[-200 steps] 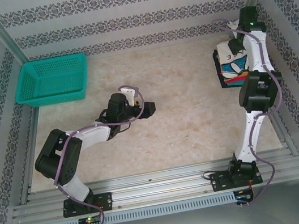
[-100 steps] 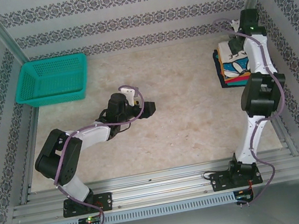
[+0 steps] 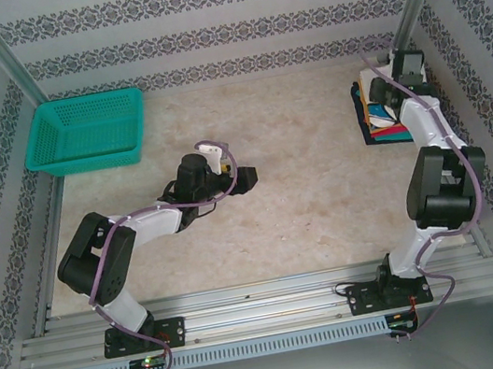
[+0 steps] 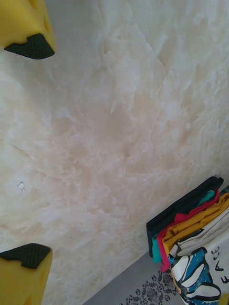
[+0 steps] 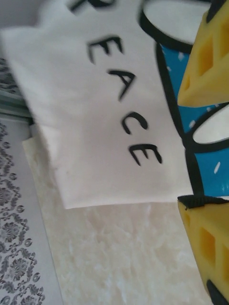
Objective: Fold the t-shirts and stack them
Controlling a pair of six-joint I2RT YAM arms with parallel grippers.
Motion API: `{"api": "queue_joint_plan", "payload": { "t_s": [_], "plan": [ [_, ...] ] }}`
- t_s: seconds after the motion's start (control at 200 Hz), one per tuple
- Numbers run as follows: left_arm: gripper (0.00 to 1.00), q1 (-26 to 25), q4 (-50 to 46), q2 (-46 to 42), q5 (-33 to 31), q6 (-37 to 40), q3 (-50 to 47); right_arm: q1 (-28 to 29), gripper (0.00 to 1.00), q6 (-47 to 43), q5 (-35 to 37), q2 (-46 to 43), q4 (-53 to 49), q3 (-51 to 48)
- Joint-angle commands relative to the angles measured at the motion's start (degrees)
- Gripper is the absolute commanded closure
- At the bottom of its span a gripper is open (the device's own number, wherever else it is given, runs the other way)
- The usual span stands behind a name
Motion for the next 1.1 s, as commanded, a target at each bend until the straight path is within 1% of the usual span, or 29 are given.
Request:
{"api": "queue_joint_plan", "payload": {
  "t_s": [0.0, 0.05, 0.11, 0.175, 0.225, 0.39, 0.525, 0.594, 0.744, 0.869, 1.099],
  "plan": [
    [0.00, -0.85, 4.12, -0.15, 2.00, -1.28, -0.56, -1.49, 0.63, 14.74, -3.01, -1.13, 12.19, -4.34],
    [0.00, -0.85, 4.18, -0.56, 2.08, -1.40, -0.86, -2.17, 0.67, 17.06, -2.26, -0.18, 14.82, -5.12],
    [0.00, -0.85, 3.80, -1.20, 1.93, -1.10, -1.32, -3.05, 0.66, 18.74, -1.76, 0.83, 16.23, -4.72],
    [0.00, -0.86, 2.97, -1.99, 1.33, -0.72, -1.81, -4.15, 0.67, 20.58, 0.38, 1.61, 18.74, -5.16],
    [0.00, -0.85, 2.82, -2.40, 0.96, -0.71, -2.24, -5.46, 0.66, 22.88, 0.29, 2.34, 21.09, -5.69],
    [0.00, -0.86, 3.54, -2.51, 0.69, -1.71, -2.69, -10.60, 0.66, 33.31, -4.00, 6.10, 24.57, -5.41],
    [0.00, -0.86, 4.62, -2.18, 0.89, -2.64, -2.77, -13.92, 0.65, 40.35, -8.58, 9.92, 22.35, -3.43],
    [0.00, -0.85, 4.66, -2.20, 0.84, -2.74, -2.85, -14.98, 0.63, 42.44, -10.22, 11.24, 21.37, -2.67],
    [0.00, -0.86, 4.65, -2.29, 0.63, -2.65, -2.80, -14.93, 0.59, 40.46, -12.06, 11.43, 18.88, -0.24],
    [0.00, -0.85, 4.96, -2.12, 0.66, -2.66, -2.97, -13.78, 0.55, 34.60, -11.99, 9.42, 16.75, 0.67],
    [0.00, -0.93, 5.62, -1.20, 1.17, -2.56, -2.49, -10.18, 0.46, 25.47, -9.80, 4.07, 15.78, -1.51]
  ]
}}
